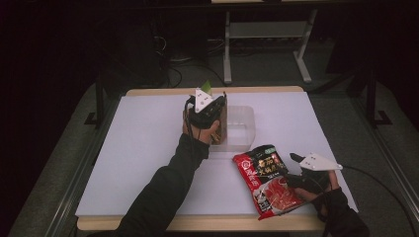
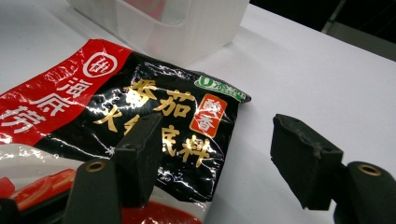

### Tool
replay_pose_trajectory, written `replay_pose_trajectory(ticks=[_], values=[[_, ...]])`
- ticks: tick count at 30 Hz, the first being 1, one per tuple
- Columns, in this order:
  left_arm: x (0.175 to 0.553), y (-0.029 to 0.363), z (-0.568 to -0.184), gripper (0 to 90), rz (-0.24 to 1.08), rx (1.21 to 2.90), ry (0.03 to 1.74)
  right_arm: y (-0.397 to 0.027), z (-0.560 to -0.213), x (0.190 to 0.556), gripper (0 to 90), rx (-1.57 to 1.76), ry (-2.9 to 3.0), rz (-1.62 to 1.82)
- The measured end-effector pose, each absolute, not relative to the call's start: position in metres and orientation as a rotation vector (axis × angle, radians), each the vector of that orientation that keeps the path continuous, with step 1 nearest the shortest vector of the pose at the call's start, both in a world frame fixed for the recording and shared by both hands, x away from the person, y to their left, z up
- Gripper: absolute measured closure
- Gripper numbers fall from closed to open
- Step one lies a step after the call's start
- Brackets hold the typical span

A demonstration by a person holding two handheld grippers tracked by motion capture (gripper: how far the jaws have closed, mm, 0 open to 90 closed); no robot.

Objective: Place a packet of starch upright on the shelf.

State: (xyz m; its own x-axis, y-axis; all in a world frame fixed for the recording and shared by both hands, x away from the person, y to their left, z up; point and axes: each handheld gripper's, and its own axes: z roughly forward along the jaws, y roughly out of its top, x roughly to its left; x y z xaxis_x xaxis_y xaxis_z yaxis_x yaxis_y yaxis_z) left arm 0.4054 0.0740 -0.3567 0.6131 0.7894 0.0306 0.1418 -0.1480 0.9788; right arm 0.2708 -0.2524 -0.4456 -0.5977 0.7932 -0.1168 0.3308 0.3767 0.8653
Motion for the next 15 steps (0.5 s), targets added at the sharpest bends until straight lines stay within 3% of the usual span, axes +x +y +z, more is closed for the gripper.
replay_pose_trajectory(ticks=[15], values=[[0.394, 0.09, -0.357, 84.1, 0.652, 1.684, 0.723, -0.252, -0.447, 0.272, 33.4, 0.966, 2.125, 1.142]])
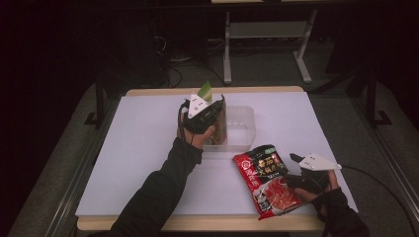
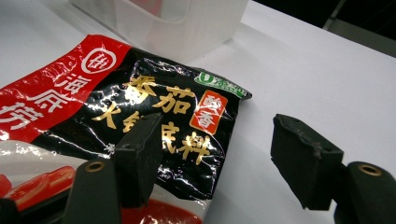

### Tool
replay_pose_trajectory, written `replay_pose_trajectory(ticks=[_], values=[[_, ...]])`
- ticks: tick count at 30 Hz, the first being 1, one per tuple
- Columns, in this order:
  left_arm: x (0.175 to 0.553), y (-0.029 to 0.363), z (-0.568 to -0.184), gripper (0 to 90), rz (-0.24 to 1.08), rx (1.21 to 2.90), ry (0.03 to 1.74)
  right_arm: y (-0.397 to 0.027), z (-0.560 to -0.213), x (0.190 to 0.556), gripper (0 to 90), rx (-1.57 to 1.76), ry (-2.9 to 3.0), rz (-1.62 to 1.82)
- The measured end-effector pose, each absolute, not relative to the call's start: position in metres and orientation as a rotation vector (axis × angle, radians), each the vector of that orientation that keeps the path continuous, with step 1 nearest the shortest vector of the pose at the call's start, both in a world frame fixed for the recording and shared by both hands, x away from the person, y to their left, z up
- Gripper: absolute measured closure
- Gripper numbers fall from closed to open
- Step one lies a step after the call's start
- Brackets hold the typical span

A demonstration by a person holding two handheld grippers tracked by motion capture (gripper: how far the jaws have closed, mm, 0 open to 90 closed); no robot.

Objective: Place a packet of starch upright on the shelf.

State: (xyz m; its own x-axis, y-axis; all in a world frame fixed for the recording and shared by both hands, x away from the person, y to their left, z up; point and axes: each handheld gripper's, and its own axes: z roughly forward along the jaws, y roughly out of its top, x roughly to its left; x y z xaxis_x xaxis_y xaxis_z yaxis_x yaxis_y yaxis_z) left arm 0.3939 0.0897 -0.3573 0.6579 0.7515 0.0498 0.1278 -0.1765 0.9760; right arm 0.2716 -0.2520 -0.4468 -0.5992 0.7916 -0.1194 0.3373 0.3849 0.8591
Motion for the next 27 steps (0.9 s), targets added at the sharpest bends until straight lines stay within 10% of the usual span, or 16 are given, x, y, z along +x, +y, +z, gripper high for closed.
replay_pose_trajectory(ticks=[27], values=[[0.326, 0.139, -0.352, 52.4, 0.551, 1.805, 0.469, -0.25, -0.444, 0.274, 33.6, 0.971, 2.128, 1.144]])
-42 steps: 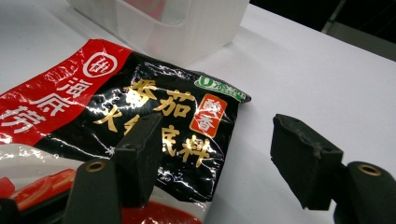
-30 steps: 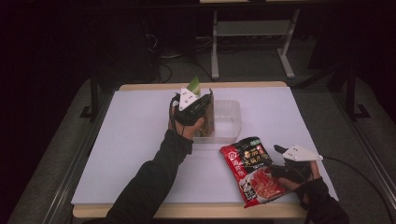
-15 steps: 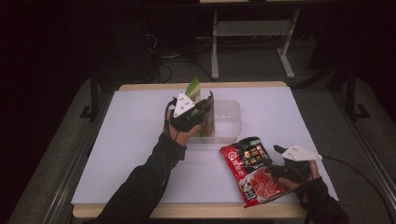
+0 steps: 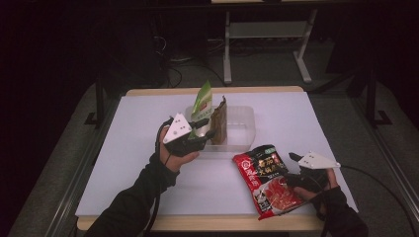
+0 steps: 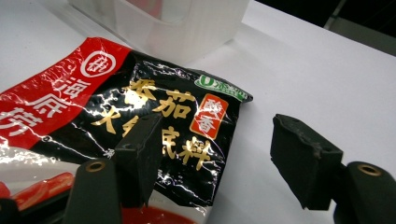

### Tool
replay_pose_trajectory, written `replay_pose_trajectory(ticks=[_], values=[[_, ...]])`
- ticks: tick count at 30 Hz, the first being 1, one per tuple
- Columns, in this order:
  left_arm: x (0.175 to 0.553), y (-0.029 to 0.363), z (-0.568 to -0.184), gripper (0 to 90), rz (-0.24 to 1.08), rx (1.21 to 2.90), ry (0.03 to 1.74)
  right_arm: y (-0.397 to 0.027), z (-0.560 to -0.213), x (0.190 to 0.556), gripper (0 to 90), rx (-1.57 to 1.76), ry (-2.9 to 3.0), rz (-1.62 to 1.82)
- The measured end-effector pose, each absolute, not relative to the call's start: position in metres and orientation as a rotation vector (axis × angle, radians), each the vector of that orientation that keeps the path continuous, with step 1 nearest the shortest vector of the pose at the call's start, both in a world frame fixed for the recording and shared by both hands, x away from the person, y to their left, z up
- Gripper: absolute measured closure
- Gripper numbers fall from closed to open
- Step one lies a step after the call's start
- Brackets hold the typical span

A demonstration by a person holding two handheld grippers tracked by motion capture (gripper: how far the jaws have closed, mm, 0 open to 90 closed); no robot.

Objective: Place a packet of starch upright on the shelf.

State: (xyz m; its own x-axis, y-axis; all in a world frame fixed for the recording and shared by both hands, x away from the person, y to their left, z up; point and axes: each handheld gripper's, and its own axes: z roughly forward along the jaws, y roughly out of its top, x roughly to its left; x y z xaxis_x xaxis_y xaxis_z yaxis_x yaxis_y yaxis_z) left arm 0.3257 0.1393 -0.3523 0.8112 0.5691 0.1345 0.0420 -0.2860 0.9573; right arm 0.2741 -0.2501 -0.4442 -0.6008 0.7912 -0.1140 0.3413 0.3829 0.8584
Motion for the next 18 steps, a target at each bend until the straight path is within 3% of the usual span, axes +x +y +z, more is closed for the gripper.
replay_pose_trajectory(ticks=[11, 18], values=[[0.292, 0.174, -0.379, 44.2, 0.553, 1.938, 0.389, -0.249, -0.444, 0.276, 33.6, 0.984, 2.131, 1.138], [0.282, 0.207, -0.397, 39.2, 0.538, 1.983, 0.459, -0.249, -0.444, 0.275, 34.4, 0.982, 2.142, 1.138]])
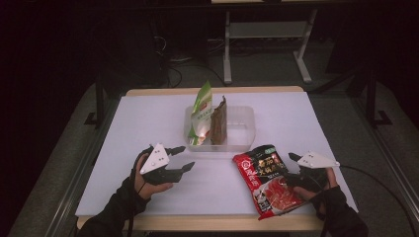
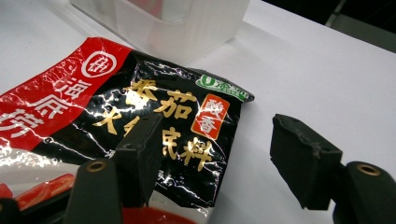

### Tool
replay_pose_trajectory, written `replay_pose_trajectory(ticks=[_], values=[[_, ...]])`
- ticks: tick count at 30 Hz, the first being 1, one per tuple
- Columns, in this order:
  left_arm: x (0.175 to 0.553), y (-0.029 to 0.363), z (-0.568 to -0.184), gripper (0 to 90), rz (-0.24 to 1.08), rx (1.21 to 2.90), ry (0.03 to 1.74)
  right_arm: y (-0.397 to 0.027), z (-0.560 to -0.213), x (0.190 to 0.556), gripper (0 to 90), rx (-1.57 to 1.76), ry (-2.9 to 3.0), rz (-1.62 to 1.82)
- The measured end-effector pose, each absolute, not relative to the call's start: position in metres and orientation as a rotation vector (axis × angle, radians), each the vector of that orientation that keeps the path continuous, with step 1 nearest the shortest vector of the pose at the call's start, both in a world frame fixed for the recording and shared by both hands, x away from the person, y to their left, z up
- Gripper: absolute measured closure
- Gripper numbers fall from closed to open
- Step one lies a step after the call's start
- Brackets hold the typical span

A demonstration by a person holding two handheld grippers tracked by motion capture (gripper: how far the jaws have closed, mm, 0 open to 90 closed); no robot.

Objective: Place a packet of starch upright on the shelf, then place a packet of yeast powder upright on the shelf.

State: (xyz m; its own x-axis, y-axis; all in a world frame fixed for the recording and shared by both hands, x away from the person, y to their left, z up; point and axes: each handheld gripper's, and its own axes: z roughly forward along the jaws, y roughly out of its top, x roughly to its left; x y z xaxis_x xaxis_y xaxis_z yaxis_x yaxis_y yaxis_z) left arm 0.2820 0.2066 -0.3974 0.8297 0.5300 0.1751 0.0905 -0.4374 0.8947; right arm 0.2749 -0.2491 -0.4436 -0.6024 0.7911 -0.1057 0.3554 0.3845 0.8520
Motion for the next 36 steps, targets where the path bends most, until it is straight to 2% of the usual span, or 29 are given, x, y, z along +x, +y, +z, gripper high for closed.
replay_pose_trajectory(ticks=[8, 16, 23, 31, 36], values=[[0.28, 0.238, -0.424, 31.9, 0.479, 2.018, 0.574, -0.252, -0.441, 0.275, 35.1, 1.0, 2.151, 1.139], [0.288, 0.237, -0.43, 27.3, 0.389, 2.006, 0.603, -0.258, -0.44, 0.274, 31.1, 1.056, 2.238, 1.108], [0.292, 0.22, -0.433, 25.9, 0.297, 2.025, 0.599, -0.262, -0.442, 0.27, 30.6, 1.074, 2.341, 1.135], [0.296, 0.187, -0.438, 25.1, 0.185, 2.064, 0.54, -0.264, -0.444, 0.266, 24.2, 1.135, 2.453, 1.159], [0.302, 0.166, -0.442, 25.1, 0.106, 2.081, 0.521, -0.267, -0.451, 0.267, 23.5, 1.18, 2.548, 1.225]])
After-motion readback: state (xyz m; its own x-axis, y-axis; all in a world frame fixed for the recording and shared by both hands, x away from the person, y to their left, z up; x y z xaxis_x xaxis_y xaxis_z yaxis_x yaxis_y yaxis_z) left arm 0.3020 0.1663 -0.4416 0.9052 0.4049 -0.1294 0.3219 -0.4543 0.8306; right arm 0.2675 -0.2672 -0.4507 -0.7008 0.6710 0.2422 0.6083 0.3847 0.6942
